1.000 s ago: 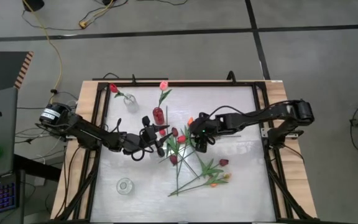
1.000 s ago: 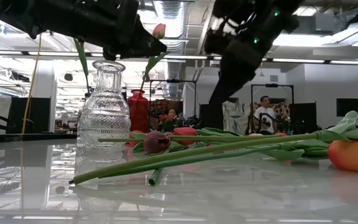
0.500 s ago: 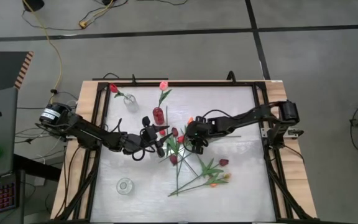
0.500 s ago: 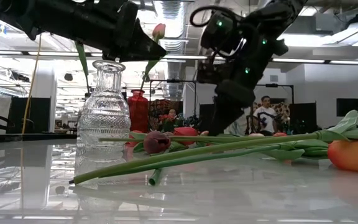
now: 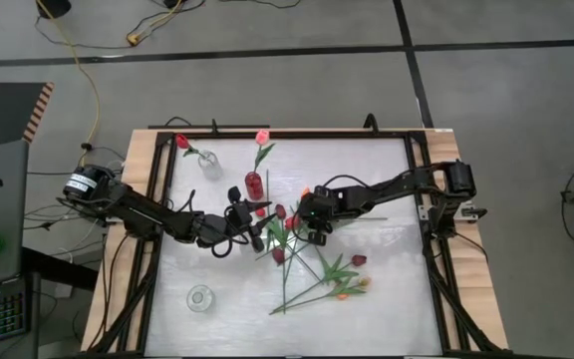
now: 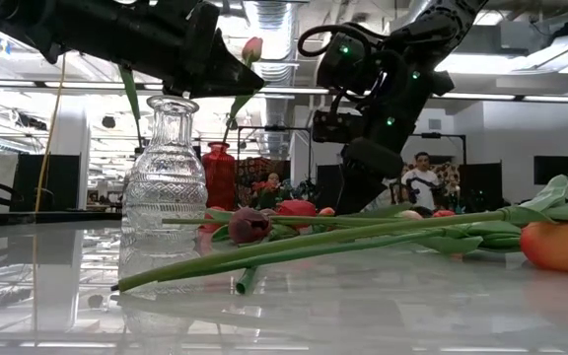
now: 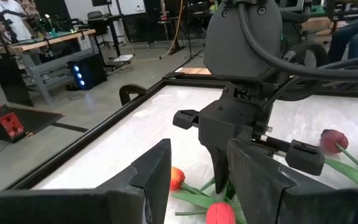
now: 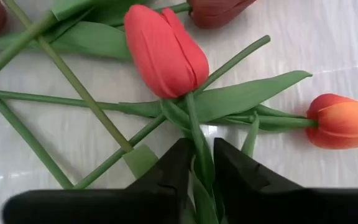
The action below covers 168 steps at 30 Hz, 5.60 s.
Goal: Sort flowers into vase by color
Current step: Put the red tulip into the top transparent vase
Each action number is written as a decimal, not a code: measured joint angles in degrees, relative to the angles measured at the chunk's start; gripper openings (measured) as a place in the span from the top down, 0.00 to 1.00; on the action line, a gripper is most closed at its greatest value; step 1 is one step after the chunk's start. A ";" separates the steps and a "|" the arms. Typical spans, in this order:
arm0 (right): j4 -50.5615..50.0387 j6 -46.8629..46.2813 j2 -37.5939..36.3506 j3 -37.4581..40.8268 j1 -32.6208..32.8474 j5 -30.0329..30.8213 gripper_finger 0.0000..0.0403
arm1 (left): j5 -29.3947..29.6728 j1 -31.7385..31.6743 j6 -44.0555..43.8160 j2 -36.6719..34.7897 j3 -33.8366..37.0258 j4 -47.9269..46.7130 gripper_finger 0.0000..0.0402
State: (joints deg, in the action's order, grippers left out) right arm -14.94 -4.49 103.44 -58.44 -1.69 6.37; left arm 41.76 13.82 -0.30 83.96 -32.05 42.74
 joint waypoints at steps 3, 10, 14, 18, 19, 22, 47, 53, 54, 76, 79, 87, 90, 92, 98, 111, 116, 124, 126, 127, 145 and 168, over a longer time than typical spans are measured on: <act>0.00 0.00 -0.01 -0.01 0.02 0.00 0.83 | 0.00 0.00 0.00 0.00 0.00 0.00 0.64; -0.17 0.02 -0.27 0.00 0.04 0.00 0.91 | 0.01 0.00 0.02 0.00 0.00 0.00 0.64; -1.09 0.00 -2.00 0.00 0.04 0.00 0.91 | 0.01 0.00 0.02 0.00 0.00 0.03 0.64; -2.26 -0.03 -5.52 0.05 0.04 0.01 0.90 | 0.03 0.00 0.05 0.00 0.02 0.54 0.64; -2.58 -0.04 -6.58 0.05 0.04 0.00 0.90 | 0.01 0.00 0.18 0.00 0.02 0.78 0.64; -3.42 -0.06 -10.50 0.05 0.04 0.02 0.90 | 0.11 0.00 0.23 0.02 0.02 1.19 0.64; 28.61 7.83 -25.78 -0.04 -0.71 7.14 0.90 | -10.73 -4.02 -0.86 0.02 0.00 12.91 0.64; 38.74 8.04 -22.05 0.00 -0.66 6.18 0.90 | -11.28 -5.98 -0.62 0.01 -0.03 17.24 0.64; 40.18 8.02 -21.26 0.00 -0.68 5.59 0.90 | -11.29 -6.25 -0.37 0.02 -0.02 18.10 0.64; 61.08 7.99 -12.96 0.00 -0.57 0.91 0.90 | -13.61 -8.18 0.13 0.00 -0.09 23.27 0.64; 61.26 7.98 -12.96 0.00 -0.57 0.90 0.90 | -14.49 -8.75 0.07 0.00 -0.09 24.44 0.64; 61.29 7.98 -12.96 0.00 -0.57 0.90 0.90 | -20.69 -11.95 -2.32 0.02 -1.78 23.29 0.64; 61.31 8.00 -12.96 0.00 -0.57 0.90 0.90 | -21.90 -12.49 -0.90 0.02 -4.09 20.51 0.64; 61.31 7.99 -12.96 0.00 -0.57 0.90 0.90 | -21.79 -12.66 0.29 0.02 -5.28 18.76 0.64; 61.26 8.00 -12.96 0.00 -0.58 0.90 0.90 | -21.47 -12.66 1.12 0.02 -6.36 17.21 0.64; 61.22 7.98 -12.96 0.00 -0.59 0.90 0.90 | -18.52 -12.66 0.70 0.02 -6.36 17.12 0.97; 61.18 7.98 -12.96 0.00 -0.59 0.90 0.89 | -18.51 -12.66 0.70 0.02 -6.36 17.11 0.96; 59.05 8.00 -14.05 0.00 -0.59 0.92 0.77 | -18.48 -12.63 0.70 0.02 -6.36 17.06 0.98; 58.50 8.00 -14.29 0.00 -0.59 0.99 0.72 | -18.48 -12.63 0.70 0.02 -6.36 16.72 0.98; 58.61 8.00 -14.33 0.00 -0.59 1.01 0.69 | -18.46 -12.63 0.70 -0.07 -6.36 16.40 0.99; 34.90 8.00 -26.44 0.05 -0.72 1.22 0.53 | -7.63 -8.85 1.63 -22.97 -6.36 -16.56 0.99; 32.24 7.98 -26.29 0.05 -0.72 1.22 0.53 | 0.14 -7.43 15.61 -44.41 -6.34 -19.17 0.99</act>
State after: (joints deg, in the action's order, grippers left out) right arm 17.30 3.49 77.14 -58.39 -2.42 7.60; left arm 41.91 6.39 15.32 39.55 -38.39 23.57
